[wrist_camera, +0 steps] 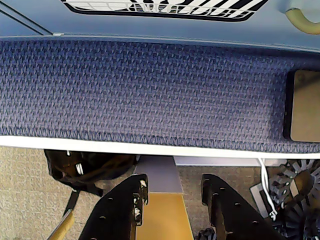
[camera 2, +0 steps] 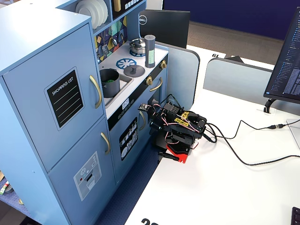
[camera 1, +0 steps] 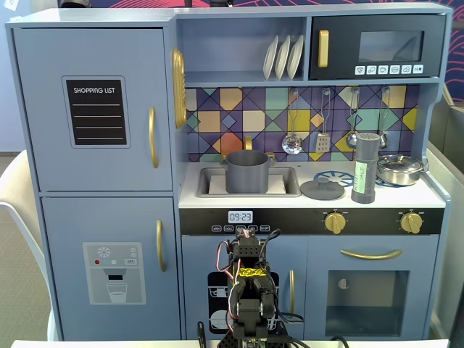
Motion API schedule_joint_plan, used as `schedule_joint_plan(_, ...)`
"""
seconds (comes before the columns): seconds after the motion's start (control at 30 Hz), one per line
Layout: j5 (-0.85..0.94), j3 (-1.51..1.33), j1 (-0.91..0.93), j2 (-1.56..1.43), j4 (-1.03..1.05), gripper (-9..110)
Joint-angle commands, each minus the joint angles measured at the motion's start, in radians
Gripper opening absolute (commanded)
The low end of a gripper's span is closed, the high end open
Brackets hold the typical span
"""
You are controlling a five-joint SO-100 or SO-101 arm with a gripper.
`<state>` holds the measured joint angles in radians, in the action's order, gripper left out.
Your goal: Put salt in the gray recipient
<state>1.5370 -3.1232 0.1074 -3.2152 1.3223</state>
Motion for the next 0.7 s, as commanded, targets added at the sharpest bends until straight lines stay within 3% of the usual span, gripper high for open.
schedule_joint_plan(0.0,-0.005,0.006,-0.012,-0.005,0.005,0)
schedule_joint_plan(0.4,-0.006,0.011,0.023,-0.005,-0.023,0)
schedule_joint_plan(0.67,0.049,0.351,0.313,0.141,-0.183,0)
